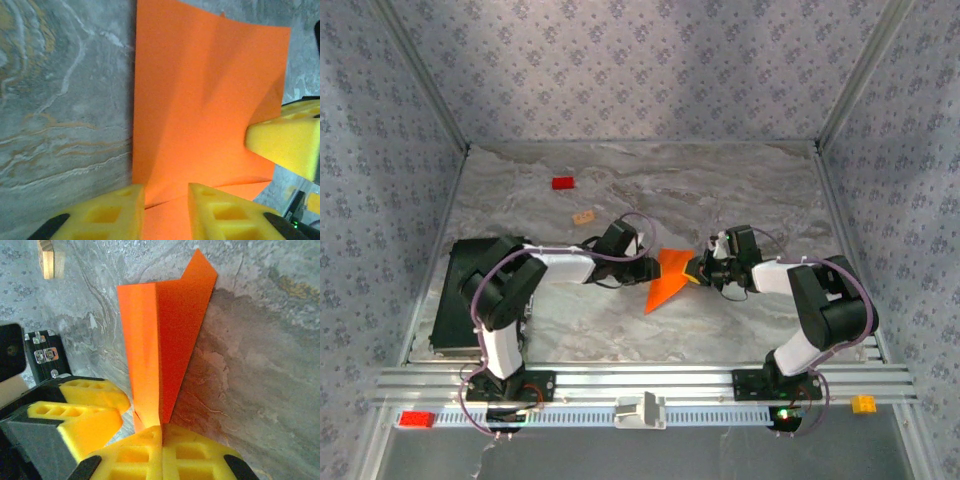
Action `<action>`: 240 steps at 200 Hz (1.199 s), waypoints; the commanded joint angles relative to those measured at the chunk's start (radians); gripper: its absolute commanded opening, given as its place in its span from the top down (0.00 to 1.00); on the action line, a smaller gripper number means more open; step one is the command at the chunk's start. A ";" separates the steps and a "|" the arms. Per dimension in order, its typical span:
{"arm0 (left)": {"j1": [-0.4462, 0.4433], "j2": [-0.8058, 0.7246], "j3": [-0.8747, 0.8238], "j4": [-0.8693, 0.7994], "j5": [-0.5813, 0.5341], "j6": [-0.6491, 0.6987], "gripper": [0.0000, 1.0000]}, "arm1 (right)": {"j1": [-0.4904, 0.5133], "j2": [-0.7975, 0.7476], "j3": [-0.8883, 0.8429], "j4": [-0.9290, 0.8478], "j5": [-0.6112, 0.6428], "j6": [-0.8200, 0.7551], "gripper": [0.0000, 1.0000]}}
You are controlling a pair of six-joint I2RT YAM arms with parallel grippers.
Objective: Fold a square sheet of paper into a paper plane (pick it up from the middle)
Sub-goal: Fold the wing for the fifth time at the center of the table.
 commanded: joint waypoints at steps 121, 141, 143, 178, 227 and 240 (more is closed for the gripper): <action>-0.345 0.000 0.231 -0.500 -0.669 0.395 0.50 | 0.005 -0.056 0.047 -0.043 0.027 0.133 0.94; -0.384 0.039 0.282 -0.549 -0.758 0.414 0.51 | 0.006 -0.056 0.050 -0.045 0.029 0.137 0.94; -0.386 0.043 0.286 -0.552 -0.762 0.414 0.51 | 0.007 -0.056 0.051 -0.045 0.031 0.137 0.94; -0.410 0.083 0.318 -0.579 -0.791 0.418 0.55 | 0.006 -0.056 0.051 -0.045 0.032 0.143 0.93; -0.413 0.093 0.319 -0.583 -0.808 0.412 0.62 | 0.007 -0.056 0.052 -0.046 0.032 0.145 0.93; -0.413 0.093 0.318 -0.583 -0.809 0.412 0.64 | 0.005 -0.056 0.053 -0.046 0.032 0.144 0.93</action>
